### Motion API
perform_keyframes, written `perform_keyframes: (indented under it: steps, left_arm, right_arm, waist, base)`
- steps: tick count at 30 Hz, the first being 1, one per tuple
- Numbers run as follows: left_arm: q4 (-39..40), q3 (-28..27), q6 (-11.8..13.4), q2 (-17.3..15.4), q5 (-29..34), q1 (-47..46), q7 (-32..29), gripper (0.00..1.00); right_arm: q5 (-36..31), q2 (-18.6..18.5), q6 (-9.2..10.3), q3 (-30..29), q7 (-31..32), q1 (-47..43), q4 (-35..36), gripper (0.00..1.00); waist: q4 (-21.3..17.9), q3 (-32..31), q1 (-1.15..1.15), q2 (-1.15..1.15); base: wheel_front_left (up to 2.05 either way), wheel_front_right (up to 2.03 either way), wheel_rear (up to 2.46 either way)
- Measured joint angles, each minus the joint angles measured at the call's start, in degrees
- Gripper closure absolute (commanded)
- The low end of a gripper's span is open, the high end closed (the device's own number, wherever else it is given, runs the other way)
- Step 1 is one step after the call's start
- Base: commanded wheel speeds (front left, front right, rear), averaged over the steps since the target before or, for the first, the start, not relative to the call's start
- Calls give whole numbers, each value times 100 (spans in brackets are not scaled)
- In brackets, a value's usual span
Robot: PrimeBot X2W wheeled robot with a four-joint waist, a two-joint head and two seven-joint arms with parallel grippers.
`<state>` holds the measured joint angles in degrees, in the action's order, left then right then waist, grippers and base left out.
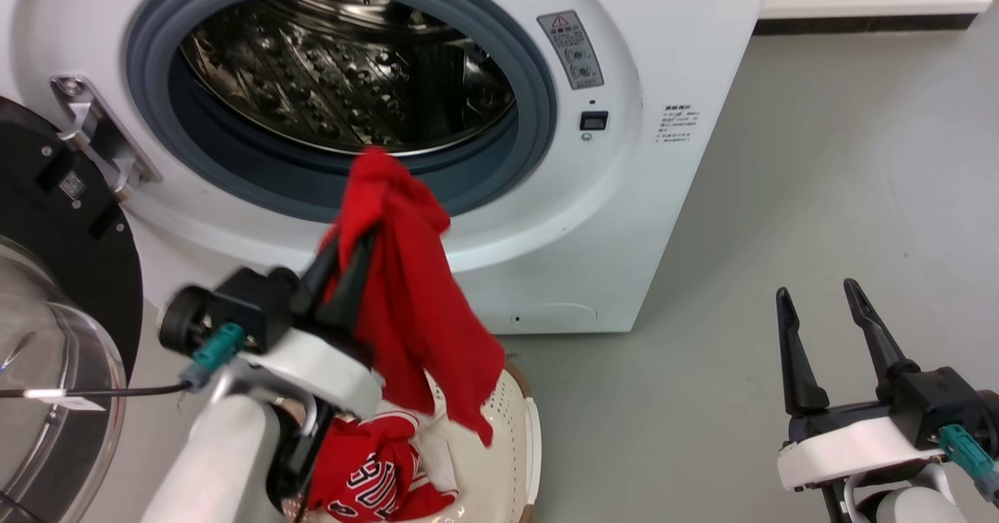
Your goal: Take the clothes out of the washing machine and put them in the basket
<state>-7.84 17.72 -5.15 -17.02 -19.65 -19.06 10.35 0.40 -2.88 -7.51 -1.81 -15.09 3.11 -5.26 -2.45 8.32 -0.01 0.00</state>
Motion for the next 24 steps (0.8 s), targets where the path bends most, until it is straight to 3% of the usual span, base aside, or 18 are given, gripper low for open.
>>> perform_keyframes:
  steps: [12,24]
  left_arm:
    - [-1627,578,-141,125,-57,198,-91,100]
    - [-3623,909,-191,221,53,-888,145,100]
  right_arm:
    - [-9,0,0,51,0,251,78,0]
    - [59,-2,0,104,0,659,276,0]
  waist:
    - [-202,731,1,0]
    - [-530,1920,2,0]
  base:
    - [0,0,0]
    - [0,0,0]
